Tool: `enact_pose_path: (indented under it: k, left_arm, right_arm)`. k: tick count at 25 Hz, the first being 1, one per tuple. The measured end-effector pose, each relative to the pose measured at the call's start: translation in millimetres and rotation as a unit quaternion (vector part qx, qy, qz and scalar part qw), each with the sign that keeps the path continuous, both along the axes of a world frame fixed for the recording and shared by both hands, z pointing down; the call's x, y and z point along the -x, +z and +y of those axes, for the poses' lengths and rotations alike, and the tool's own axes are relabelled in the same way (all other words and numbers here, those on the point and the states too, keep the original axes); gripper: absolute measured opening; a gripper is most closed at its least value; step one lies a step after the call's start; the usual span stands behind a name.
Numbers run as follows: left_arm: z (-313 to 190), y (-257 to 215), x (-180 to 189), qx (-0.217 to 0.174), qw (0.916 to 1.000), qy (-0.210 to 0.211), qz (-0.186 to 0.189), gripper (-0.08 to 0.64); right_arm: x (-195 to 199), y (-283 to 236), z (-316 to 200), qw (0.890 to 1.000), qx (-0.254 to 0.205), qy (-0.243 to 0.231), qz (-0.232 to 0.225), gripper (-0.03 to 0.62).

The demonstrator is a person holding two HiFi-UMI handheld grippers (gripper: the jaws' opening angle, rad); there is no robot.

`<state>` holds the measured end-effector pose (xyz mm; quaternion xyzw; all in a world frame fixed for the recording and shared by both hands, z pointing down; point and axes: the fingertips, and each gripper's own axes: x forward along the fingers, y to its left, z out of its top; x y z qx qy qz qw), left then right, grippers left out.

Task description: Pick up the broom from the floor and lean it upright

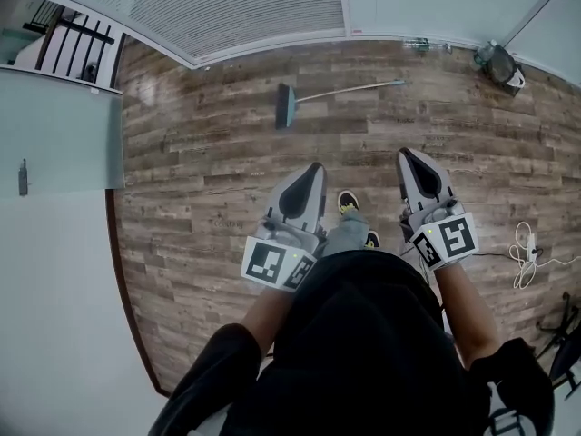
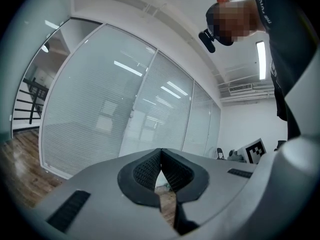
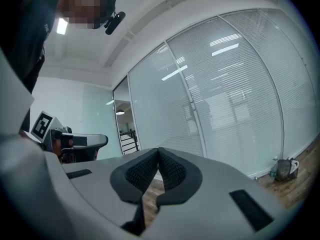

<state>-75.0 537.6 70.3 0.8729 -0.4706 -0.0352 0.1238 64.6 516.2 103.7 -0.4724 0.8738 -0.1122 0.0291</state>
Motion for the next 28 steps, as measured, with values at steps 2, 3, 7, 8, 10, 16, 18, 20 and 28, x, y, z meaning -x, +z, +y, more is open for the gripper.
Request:
enact_pose_path:
  k: [2,3,7,8,10,16,18,20,28]
  left_arm:
    - [-17.0,0.0,7.6,-0.001,1.0000,-0.002,0.002,0.023]
    - [-24.4,1.2,10.9,-0.001,1.0000,-0.002,0.003,0.023]
    - [-54.5,9.9,24.5,0.004,1.0000,-0.005,0.007,0.023]
    - [-60.3,12.1,27.0,0.006,0.9999,-0.005,0.007,0.023]
    - [-67.5,14.4,32.4,0.009,0.9999,-0.006,0.010,0.023]
    - [-88.7,19.2,42.6,0.015,0.9994,-0.026,0.016,0.023]
    - [-97.3,20.2,39.8,0.016,0.9993,-0.031,0.016,0.023]
    - [-106.5,20.7,36.5,0.017,0.9991,-0.033,0.020,0.023]
    - [-170.2,2.5,27.8,0.005,0.9988,-0.049,0.009,0.023]
  right_arm:
    - [6.6,-1.8,-17.1,1.000,-0.001,-0.001,0.005,0.017]
    - [8.8,-1.9,-23.5,1.000,0.000,-0.001,0.008,0.017]
    - [16.6,1.6,-45.7,1.000,0.003,0.002,0.016,0.017]
    - [18.3,2.5,-49.7,1.000,0.004,0.003,0.018,0.017]
    - [22.6,2.7,-54.5,1.000,0.005,0.002,0.024,0.017]
    - [25.2,2.9,-76.2,1.000,0.010,0.001,0.026,0.017]
    - [21.5,4.9,-84.8,1.000,0.013,-0.002,0.026,0.017]
    - [17.7,8.9,-94.4,1.000,0.020,-0.004,0.024,0.017]
    - [13.8,-1.5,-165.9,1.000,0.010,-0.024,-0.001,0.017]
